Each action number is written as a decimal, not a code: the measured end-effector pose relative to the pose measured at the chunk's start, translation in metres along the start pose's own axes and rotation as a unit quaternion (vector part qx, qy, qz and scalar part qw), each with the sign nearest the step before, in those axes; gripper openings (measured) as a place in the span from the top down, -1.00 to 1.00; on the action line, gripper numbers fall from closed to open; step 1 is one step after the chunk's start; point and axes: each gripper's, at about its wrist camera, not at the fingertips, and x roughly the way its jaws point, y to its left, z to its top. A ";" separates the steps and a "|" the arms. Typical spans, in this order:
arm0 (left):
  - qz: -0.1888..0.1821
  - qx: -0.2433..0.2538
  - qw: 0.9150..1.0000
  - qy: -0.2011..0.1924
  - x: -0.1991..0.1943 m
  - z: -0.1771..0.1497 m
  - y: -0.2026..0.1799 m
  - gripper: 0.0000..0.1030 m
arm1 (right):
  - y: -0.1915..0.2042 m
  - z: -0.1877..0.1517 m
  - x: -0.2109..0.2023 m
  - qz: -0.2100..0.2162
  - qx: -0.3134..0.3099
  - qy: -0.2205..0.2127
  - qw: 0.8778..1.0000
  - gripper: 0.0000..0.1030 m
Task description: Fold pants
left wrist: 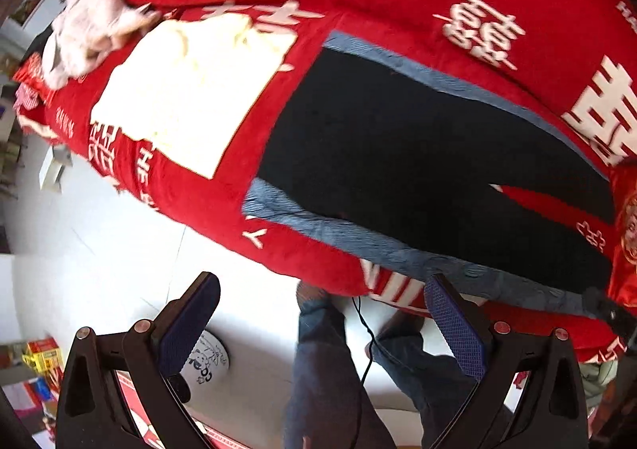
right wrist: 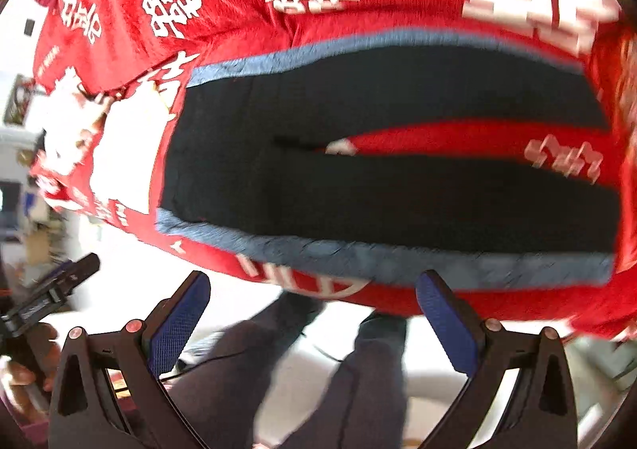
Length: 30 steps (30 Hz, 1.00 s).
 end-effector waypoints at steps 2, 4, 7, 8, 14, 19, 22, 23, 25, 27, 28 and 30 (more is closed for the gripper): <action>-0.012 -0.007 1.000 0.002 0.015 0.004 0.013 -1.00 | 0.004 -0.009 0.013 0.024 0.006 0.002 1.000 -1.00; -0.026 -0.007 1.000 0.007 0.034 0.007 0.022 -1.00 | 0.015 -0.016 0.031 0.048 0.000 0.003 0.999 -1.00; -0.030 0.004 0.999 0.021 0.071 0.011 0.030 -1.00 | 0.030 -0.023 0.070 0.077 0.002 0.009 0.997 -1.00; -0.032 0.009 0.999 0.020 0.084 0.011 0.032 -1.00 | 0.035 -0.026 0.089 0.097 0.011 0.013 0.995 -1.00; -0.080 -0.008 0.996 0.033 0.148 0.011 0.058 -0.82 | 0.057 -0.038 0.195 0.176 0.066 0.054 0.981 -1.00; -0.152 -0.054 0.986 0.039 0.179 0.013 0.078 -0.80 | 0.052 -0.046 0.235 0.209 0.133 0.018 0.969 -0.95; -0.171 -0.063 0.982 0.040 0.193 0.013 0.078 -0.80 | 0.031 -0.054 0.238 0.210 0.182 -0.021 0.960 -0.85; -0.179 -0.067 0.981 0.041 0.198 0.013 0.078 -0.80 | 0.025 -0.056 0.239 0.208 0.193 -0.026 0.958 -0.78; -0.193 -0.073 0.978 0.043 0.205 0.013 0.076 -0.80 | 0.012 -0.058 0.244 0.215 0.219 -0.037 0.951 -0.67; -0.201 -0.073 0.976 0.039 0.207 0.012 0.072 -0.80 | 0.003 -0.053 0.247 0.248 0.242 -0.042 0.937 -0.62; -0.205 -0.073 0.975 0.036 0.208 0.012 0.072 -0.80 | 0.004 -0.052 0.247 0.262 0.246 -0.045 0.932 -0.60; -0.217 -0.076 0.973 0.033 0.208 0.013 0.070 -0.80 | 0.012 -0.043 0.253 0.287 0.245 -0.050 0.925 -0.57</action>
